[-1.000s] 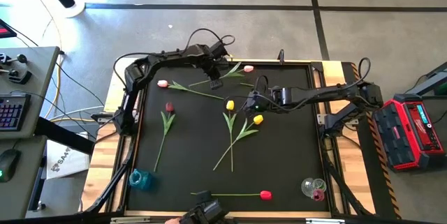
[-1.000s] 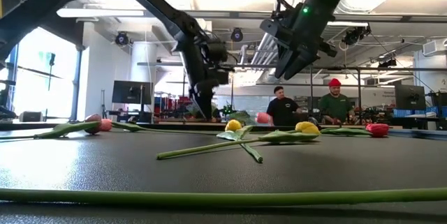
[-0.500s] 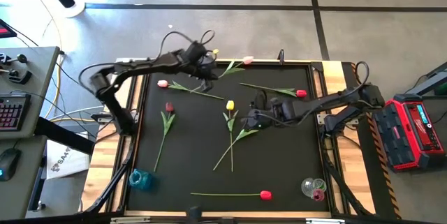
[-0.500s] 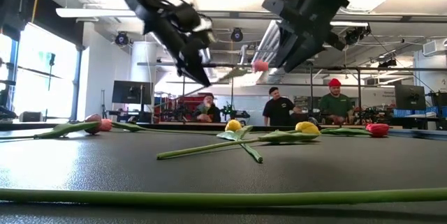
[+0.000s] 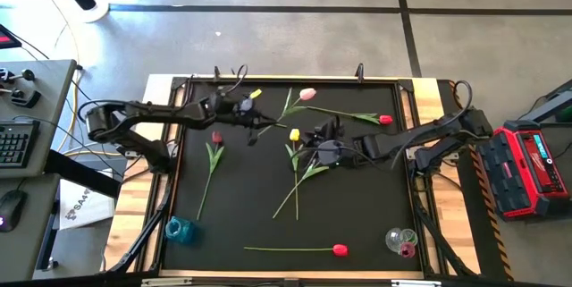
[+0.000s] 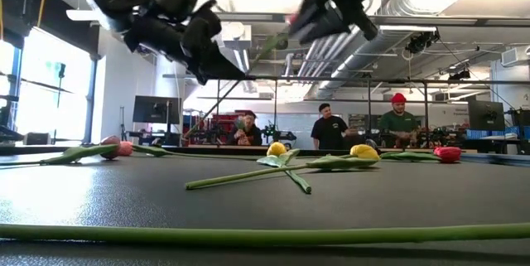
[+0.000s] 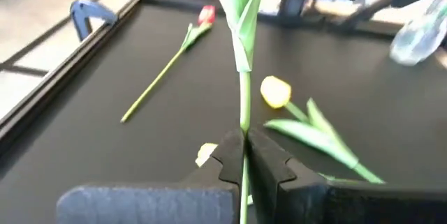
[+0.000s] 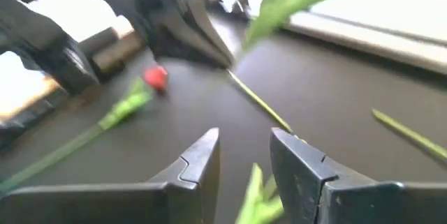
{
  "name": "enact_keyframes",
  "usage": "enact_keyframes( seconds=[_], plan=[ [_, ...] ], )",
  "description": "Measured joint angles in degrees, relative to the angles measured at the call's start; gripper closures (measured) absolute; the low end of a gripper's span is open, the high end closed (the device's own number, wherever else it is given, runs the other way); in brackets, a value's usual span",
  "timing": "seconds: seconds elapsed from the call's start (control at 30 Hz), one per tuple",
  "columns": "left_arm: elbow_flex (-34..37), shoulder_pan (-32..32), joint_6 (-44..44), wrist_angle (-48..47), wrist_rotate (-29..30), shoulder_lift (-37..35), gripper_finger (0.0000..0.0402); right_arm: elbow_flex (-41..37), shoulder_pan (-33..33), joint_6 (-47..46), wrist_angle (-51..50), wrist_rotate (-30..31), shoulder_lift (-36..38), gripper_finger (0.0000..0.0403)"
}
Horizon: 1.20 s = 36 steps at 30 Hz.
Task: Sort flowers into vase by color
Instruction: Put the right pink flower into the transparent vase
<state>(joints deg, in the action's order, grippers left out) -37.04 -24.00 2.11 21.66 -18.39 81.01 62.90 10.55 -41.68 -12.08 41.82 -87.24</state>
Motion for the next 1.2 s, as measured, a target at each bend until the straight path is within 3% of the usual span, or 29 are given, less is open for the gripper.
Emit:
enact_keyframes(
  seconds=[0.23,0.57,0.73,0.83,1.03,1.2],
  plan=[
    [6.51,4.73,-6.97,18.34,0.02,-0.33,0.0401,0.02,0.3,6.39,10.61,0.3,-0.16,0.029],
    [6.67,12.9,-6.04,23.5,1.09,-0.31,0.0401,0.02,-0.42,7.39,19.81,-3.01,-4.06,0.0274],
    [6.67,15.41,-7.0,25.04,1.92,-0.33,0.0401,0.02,1.59,13.01,27.78,-2.65,-7.01,0.0252],
    [6.67,17.0,-7.83,25.03,3.5,-0.31,0.0401,0.04,2.96,15.14,31.65,-0.24,-8.05,0.0245],
    [6.67,20.58,-8.1,25.32,4.51,-0.31,0.0401,0.04,5.92,14.74,31.64,12.0,-8.09,0.0259],
    [6.67,23.04,-8.51,25.29,8.04,-0.31,0.0401,0.04,8.16,14.65,31.9,12.4,-8.09,0.0292]
  ],
)
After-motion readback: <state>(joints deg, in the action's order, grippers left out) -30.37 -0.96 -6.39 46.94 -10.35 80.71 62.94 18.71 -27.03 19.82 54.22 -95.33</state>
